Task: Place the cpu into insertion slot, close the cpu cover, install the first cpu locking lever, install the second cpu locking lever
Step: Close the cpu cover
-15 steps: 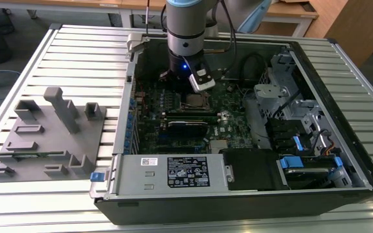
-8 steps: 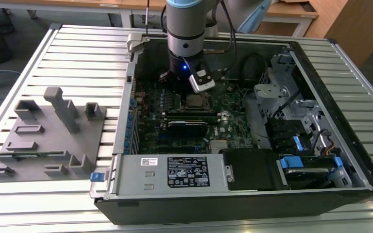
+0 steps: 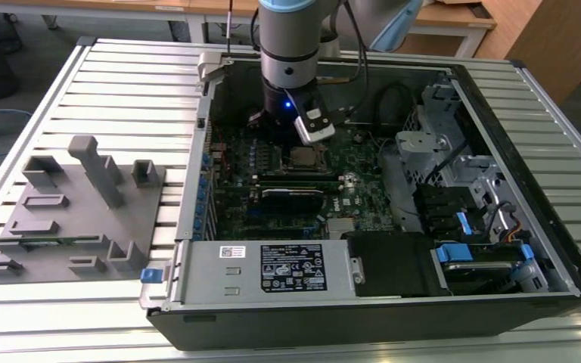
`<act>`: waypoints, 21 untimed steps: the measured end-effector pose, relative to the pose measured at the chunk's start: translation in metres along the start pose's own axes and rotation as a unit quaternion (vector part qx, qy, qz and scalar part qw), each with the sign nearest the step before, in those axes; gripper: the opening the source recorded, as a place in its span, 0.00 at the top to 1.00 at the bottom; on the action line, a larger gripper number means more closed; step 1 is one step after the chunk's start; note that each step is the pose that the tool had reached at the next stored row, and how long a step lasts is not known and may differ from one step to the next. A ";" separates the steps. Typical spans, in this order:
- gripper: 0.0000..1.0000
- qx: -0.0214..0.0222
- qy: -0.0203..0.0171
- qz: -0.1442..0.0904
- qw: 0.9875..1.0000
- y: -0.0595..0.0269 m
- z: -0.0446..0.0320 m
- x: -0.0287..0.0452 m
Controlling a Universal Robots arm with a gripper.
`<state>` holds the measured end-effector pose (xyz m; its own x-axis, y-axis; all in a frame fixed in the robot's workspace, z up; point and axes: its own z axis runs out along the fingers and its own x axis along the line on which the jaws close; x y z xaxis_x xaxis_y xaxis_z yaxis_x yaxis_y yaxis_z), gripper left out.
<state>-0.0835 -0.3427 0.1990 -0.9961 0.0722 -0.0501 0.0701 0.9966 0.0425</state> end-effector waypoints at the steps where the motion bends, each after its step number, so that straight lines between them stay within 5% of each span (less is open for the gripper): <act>1: 0.89 0.000 0.000 0.000 1.000 0.0001 -0.0009 -0.0001; 16: 0.89 0.000 0.000 0.000 1.000 0.0011 -0.0270 -0.0013; 21: 0.89 0.000 0.000 0.000 1.000 0.0011 -0.0280 -0.0014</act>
<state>-0.0836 -0.3428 0.2270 -0.9961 0.0721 -0.0499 0.0701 0.9967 0.0420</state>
